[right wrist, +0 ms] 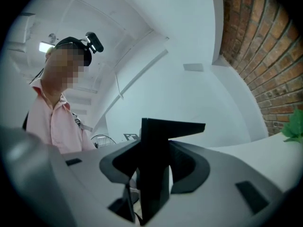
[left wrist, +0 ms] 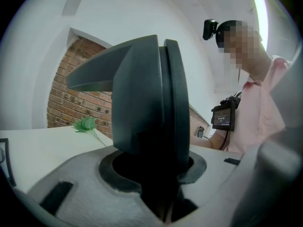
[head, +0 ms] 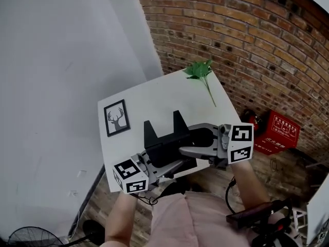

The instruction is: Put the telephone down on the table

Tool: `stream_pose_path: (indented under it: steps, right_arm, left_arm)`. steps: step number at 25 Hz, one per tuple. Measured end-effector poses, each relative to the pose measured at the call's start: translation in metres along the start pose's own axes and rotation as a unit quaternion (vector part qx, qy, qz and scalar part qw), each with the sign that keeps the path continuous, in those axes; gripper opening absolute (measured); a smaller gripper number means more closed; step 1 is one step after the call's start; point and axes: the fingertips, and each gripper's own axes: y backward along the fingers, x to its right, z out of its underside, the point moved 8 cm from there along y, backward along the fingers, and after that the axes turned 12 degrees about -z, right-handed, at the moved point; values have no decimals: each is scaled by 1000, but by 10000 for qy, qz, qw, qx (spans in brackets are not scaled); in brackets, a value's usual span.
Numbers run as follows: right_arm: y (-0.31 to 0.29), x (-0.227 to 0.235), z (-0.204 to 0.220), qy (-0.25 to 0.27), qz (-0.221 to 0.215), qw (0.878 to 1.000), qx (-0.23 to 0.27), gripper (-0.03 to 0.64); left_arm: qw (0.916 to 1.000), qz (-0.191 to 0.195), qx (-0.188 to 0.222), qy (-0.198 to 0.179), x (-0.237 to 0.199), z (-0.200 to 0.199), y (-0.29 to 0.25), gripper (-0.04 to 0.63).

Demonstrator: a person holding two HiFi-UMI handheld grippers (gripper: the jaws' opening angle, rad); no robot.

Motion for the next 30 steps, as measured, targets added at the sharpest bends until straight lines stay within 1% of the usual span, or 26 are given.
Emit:
stream_pose_path:
  steps: [4, 9, 14, 18, 21, 30]
  right_arm:
    - [-14, 42, -8, -87, 28, 9999, -59, 178]
    - [-34, 88, -19, -161, 169, 9997, -88, 179]
    - [-46, 120, -31, -150, 313, 9994, -93, 179]
    - [-49, 136, -39, -149, 352, 9992, -104, 178]
    - [-48, 152, -40, -198, 357, 9991, -147, 179]
    - [-33, 182, -16, -696, 313, 9968, -219, 181]
  left_arm:
    - [9999, 14, 27, 102, -43, -9, -2, 166]
    - [9997, 103, 55, 198, -94, -21, -1, 166]
    - [9997, 225, -4, 118, -132, -36, -1, 166]
    - [9995, 286, 8, 136, -148, -45, -5, 166]
    - [9996, 233, 8, 163, -162, -45, -10, 166]
    - [9977, 120, -134, 655, -178, -18, -30, 167]
